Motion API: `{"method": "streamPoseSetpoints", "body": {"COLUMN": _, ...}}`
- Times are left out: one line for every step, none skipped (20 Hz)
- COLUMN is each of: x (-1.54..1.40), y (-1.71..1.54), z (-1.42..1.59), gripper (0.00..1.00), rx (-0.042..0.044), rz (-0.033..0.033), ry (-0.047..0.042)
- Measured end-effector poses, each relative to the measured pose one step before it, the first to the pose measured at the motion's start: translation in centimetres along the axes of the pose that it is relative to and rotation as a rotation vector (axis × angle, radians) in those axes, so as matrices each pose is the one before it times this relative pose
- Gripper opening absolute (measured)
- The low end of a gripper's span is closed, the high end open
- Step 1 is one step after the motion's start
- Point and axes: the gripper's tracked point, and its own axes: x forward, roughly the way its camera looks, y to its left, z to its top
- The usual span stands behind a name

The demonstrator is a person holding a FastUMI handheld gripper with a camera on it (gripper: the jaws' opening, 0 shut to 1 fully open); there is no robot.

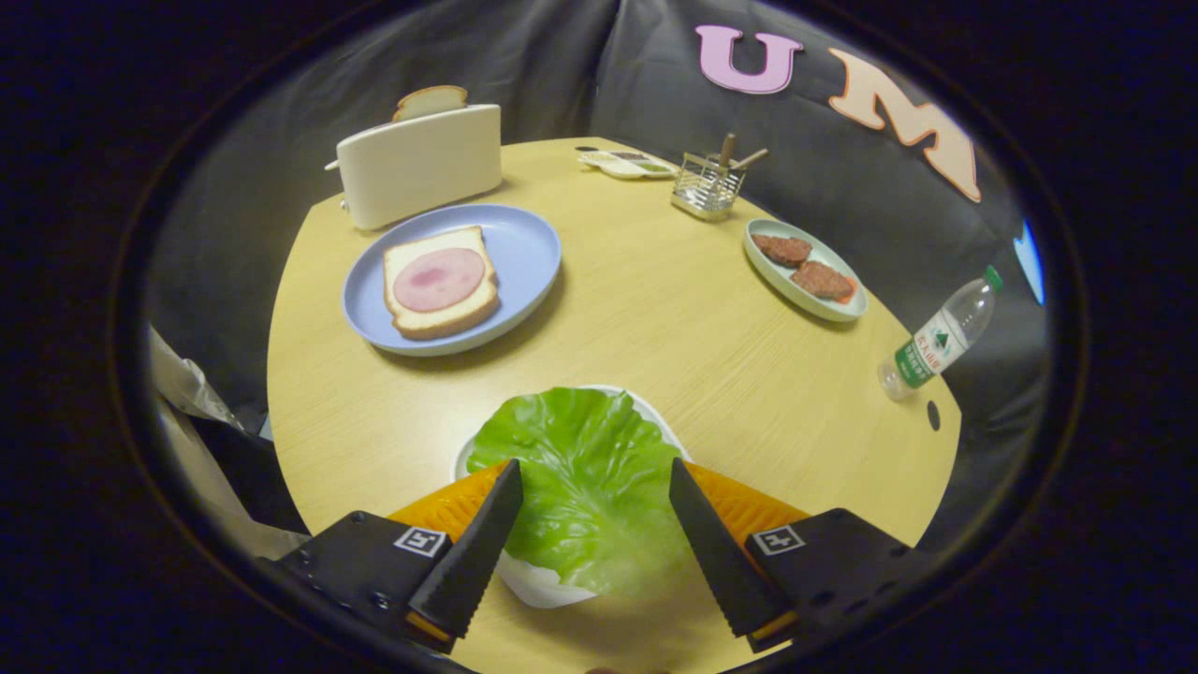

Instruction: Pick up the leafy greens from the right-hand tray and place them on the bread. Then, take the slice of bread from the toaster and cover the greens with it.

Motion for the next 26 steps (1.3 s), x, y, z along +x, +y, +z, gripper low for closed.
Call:
{"method": "streamPoseSetpoints", "body": {"x": 0.193, "y": 0.003, "z": -0.092, "gripper": 1.0, "rx": 0.00546, "rz": 0.0043, "ry": 0.00648}}
{"method": "streamPoseSetpoints", "body": {"x": 0.183, "y": 0.119, "z": -0.2, "gripper": 1.0, "rx": 0.00684, "rz": 0.00487, "ry": 0.00654}}
{"method": "streamPoseSetpoints", "body": {"x": 0.12, "y": 0.025, "z": -0.211, "gripper": 1.0, "rx": 0.00853, "rz": 0.00666, "ry": 0.01103}}
{"method": "streamPoseSetpoints", "body": {"x": 0.227, "y": 0.072, "z": -0.269, "gripper": 1.0, "rx": 0.0042, "rz": 0.00389, "ry": 0.00892}}
{"method": "streamPoseSetpoints", "body": {"x": 0.12, "y": 0.166, "z": -0.153, "gripper": 1.0, "rx": 0.00389, "rz": 0.0107, "ry": 0.00887}}
{"method": "streamPoseSetpoints", "body": {"x": 0.173, "y": 0.197, "z": 0.006, "gripper": 1.0, "rx": 0.01097, "rz": 0.00935, "ry": 0.0004}}
{"method": "streamPoseSetpoints", "body": {"x": 0.172, "y": -0.016, "z": 0.034, "gripper": 0.99, "rx": 0.00944, "rz": 0.00475, "ry": 0.00267}}
{"method": "streamPoseSetpoints", "body": {"x": 0.025, "y": 0.085, "z": -0.097, "gripper": 0.99, "rx": 0.01341, "rz": 0.01011, "ry": 0.00548}}
{"method": "streamPoseSetpoints", "body": {"x": 0.102, "y": 0.024, "z": -0.118, "gripper": 0.98, "rx": 0.01928, "rz": 0.00654, "ry": 0.00855}}
{"method": "streamPoseSetpoints", "body": {"x": 0.006, "y": 0.153, "z": -0.167, "gripper": 0.98, "rx": 0.02603, "rz": 0.01157, "ry": 0.00739}}
{"method": "streamPoseSetpoints", "body": {"x": -0.009, "y": -0.13, "z": 0.029, "gripper": 0.95, "rx": 0.01383, "rz": -0.00172, "ry": -0.00217}}
{"method": "streamPoseSetpoints", "body": {"x": 0.231, "y": -0.031, "z": -0.08, "gripper": 0.93, "rx": 0.00346, "rz": -0.00187, "ry": 0.00462}}
{"method": "streamPoseSetpoints", "body": {"x": 0.025, "y": 0.015, "z": 0.069, "gripper": 0.9, "rx": 0.00305, "rz": -0.00141, "ry": -0.0037}}
{"method": "streamPoseSetpoints", "body": {"x": -0.134, "y": -0.017, "z": 0.078, "gripper": 0.88, "rx": 0.00118, "rz": -0.00082, "ry": -0.00007}}
{"method": "streamPoseSetpoints", "body": {"x": -0.05, "y": 0.108, "z": 0.062, "gripper": 0.78, "rx": 0.00856, "rz": -0.00078, "ry": -0.00532}}
{"method": "streamPoseSetpoints", "body": {"x": -0.001, "y": 0.055, "z": 0.042, "gripper": 0.69, "rx": 0.00534, "rz": -0.00574, "ry": -0.00706}}
{"method": "streamPoseSetpoints", "body": {"x": 0.108, "y": 0.035, "z": 0.027, "gripper": 0.59, "rx": 0.00834, "rz": -0.00531, "ry": -0.00023}}
{"method": "streamPoseSetpoints", "body": {"x": -0.036, "y": 0.048, "z": -0.094, "gripper": 0.5, "rx": 0.00833, "rz": -0.00311, "ry": 0.00083}}
{"method": "streamPoseSetpoints", "body": {"x": -0.038, "y": 0.12, "z": -0.076, "gripper": 0.4, "rx": 0.00644, "rz": 0.00154, "ry": 0.0088}}
{"method": "streamPoseSetpoints", "body": {"x": -0.061, "y": 0.229, "z": -0.065, "gripper": 0.4, "rx": 0.00069, "rz": 0.00491, "ry": 0.00287}}
{"method": "streamPoseSetpoints", "body": {"x": 0.036, "y": -0.455, "z": 0.337, "gripper": 0.39, "rx": -0.01119, "rz": -0.02251, "ry": -0.01623}}
{"method": "streamPoseSetpoints", "body": {"x": 0.098, "y": -0.058, "z": -0.139, "gripper": 0.25, "rx": 0.00144, "rz": -0.00341, "ry": 0.0037}}
{"method": "streamPoseSetpoints", "body": {"x": -0.14, "y": -0.011, "z": 0.116, "gripper": 0.11, "rx": 0.00555, "rz": -0.00508, "ry": -0.00618}}
{"method": "streamPoseSetpoints", "body": {"x": -0.06, "y": 0.188, "z": -0.158, "gripper": 0.11, "rx": -0.00051, "rz": -0.00119, "ry": 0.00411}}
{"method": "streamPoseSetpoints", "body": {"x": 0.041, "y": -0.29, "z": 0.365, "gripper": 0.11, "rx": -0.01463, "rz": -0.02253, "ry": -0.02241}}
{"method": "streamPoseSetpoints", "body": {"x": -0.144, "y": -0.08, "z": 0.228, "gripper": 0.04, "rx": -0.00876, "rz": -0.00691, "ry": -0.01241}}
